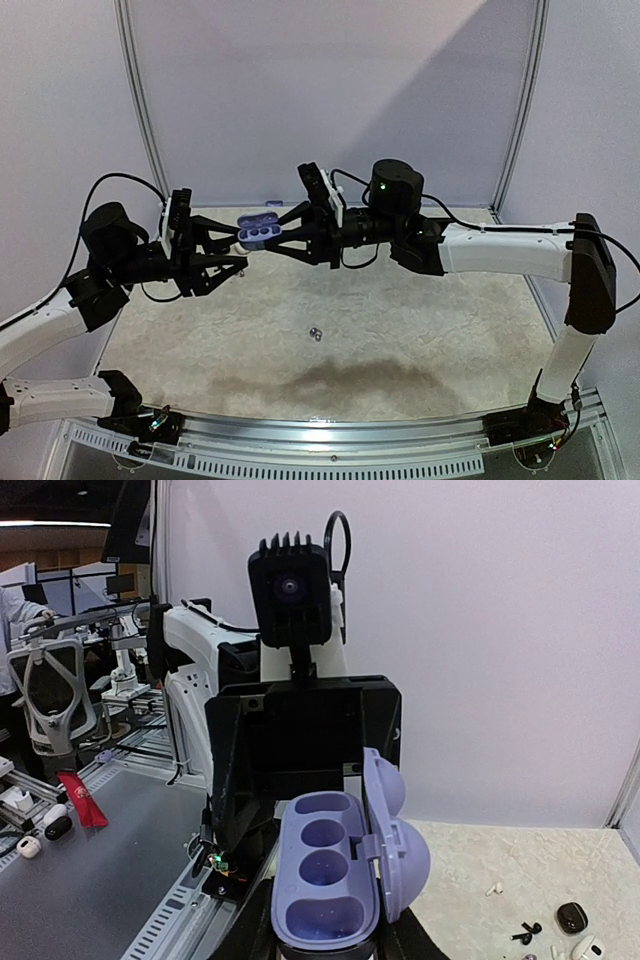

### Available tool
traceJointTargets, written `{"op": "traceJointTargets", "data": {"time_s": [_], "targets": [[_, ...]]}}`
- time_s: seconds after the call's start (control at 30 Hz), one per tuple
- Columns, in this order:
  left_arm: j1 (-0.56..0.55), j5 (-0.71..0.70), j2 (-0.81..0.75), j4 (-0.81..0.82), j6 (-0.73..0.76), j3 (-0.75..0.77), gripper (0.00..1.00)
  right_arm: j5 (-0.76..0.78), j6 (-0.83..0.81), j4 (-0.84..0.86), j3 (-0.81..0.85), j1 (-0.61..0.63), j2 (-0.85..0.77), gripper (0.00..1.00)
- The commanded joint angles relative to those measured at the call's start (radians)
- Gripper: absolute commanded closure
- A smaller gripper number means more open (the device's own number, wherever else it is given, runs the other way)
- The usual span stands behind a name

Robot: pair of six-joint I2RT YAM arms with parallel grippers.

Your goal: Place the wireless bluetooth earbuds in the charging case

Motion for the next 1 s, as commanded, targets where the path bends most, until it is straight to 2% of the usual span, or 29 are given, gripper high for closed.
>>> {"op": "traceJointTargets", "data": {"time_s": [0.0,0.3,0.47,0.57,0.67,0.7,0.97], "targets": [[-0.020,-0.019,0.011,0.038,0.016,-0.012,0.46,-0.020,0.012,0.023,0.023,0.007,0.021,1.00],[-0.036,-0.031,0.022,0.047,0.019,-0.013,0.65,-0.020,0.029,0.061,0.024,0.011,0.035,1.00],[-0.040,-0.035,0.025,0.054,0.021,-0.016,0.69,-0.019,0.034,0.076,0.032,0.013,0.043,1.00],[-0.040,-0.034,0.026,0.054,0.021,-0.016,0.80,-0.019,0.036,0.075,0.038,0.012,0.047,1.00],[-0.041,-0.044,0.020,0.054,0.021,-0.019,0.98,-0.010,0.040,0.065,0.040,0.012,0.051,1.00],[-0.040,-0.052,0.018,0.054,0.018,-0.021,1.00,-0.003,0.042,0.058,0.041,0.013,0.051,0.99],[-0.036,-0.130,-0.018,0.050,-0.007,-0.044,1.00,0.064,0.053,-0.021,0.040,0.009,0.045,0.65]]}}
